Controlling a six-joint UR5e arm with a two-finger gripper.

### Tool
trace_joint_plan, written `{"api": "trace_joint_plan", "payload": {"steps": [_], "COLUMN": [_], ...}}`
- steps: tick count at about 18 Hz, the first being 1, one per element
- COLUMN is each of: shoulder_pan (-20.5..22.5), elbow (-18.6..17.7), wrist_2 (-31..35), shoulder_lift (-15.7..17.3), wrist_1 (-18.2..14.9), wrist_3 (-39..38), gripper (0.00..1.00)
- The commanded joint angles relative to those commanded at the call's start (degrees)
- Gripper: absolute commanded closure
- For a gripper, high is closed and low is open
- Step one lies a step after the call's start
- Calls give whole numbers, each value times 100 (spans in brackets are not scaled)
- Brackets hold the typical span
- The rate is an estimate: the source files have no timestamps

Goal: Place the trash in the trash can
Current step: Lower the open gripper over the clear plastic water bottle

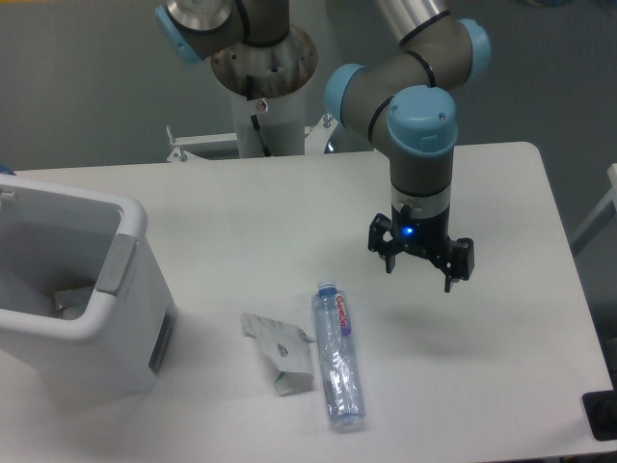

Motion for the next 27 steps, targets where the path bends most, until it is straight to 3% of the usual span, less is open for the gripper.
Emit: {"api": "trace_joint_plan", "payload": {"steps": [7, 12, 20, 24, 27], "shoulder_pan": [-61, -228, -615, -764, -984], "elbow": [9, 122, 1010, 1502, 1793], "wrist_2": [9, -44, -185, -1, 298], "shoulder_lift": [-18, -263, -887, -1352, -1626], "wrist_1": [0, 26, -35, -70, -105], "wrist_3": [-35, -1368, -2846, -3909, -4052], "gripper": [0, 0, 0, 0, 0]}}
